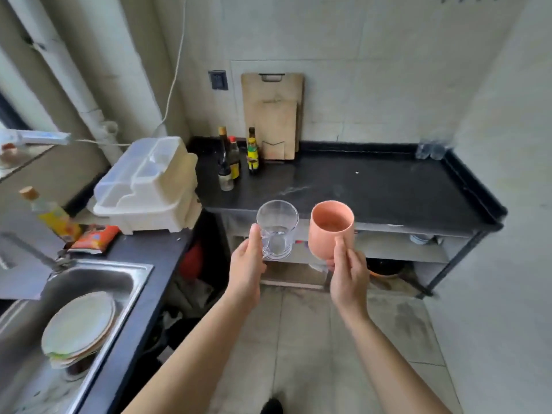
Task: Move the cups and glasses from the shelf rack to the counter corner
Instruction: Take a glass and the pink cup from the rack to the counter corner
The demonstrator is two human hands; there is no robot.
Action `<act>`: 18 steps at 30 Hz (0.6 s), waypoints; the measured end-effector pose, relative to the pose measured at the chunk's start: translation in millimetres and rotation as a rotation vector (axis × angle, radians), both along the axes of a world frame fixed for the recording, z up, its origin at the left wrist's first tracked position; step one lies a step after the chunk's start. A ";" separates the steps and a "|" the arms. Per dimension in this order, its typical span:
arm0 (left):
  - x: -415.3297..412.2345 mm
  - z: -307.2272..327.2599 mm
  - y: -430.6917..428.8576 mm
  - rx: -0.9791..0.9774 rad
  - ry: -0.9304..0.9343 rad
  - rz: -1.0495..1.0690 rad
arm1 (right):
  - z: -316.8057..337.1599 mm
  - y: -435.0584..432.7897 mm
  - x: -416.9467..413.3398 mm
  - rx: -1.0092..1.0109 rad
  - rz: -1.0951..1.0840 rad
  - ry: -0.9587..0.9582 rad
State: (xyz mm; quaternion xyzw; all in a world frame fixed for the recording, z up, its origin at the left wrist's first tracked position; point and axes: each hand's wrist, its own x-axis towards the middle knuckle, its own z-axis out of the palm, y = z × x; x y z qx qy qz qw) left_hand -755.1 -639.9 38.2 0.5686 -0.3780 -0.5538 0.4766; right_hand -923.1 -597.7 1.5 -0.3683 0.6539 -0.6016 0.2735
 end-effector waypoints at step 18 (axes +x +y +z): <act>-323.8 -17.5 -217.1 0.124 -0.005 -0.570 | -18.0 -123.4 -279.3 0.082 -0.629 -0.047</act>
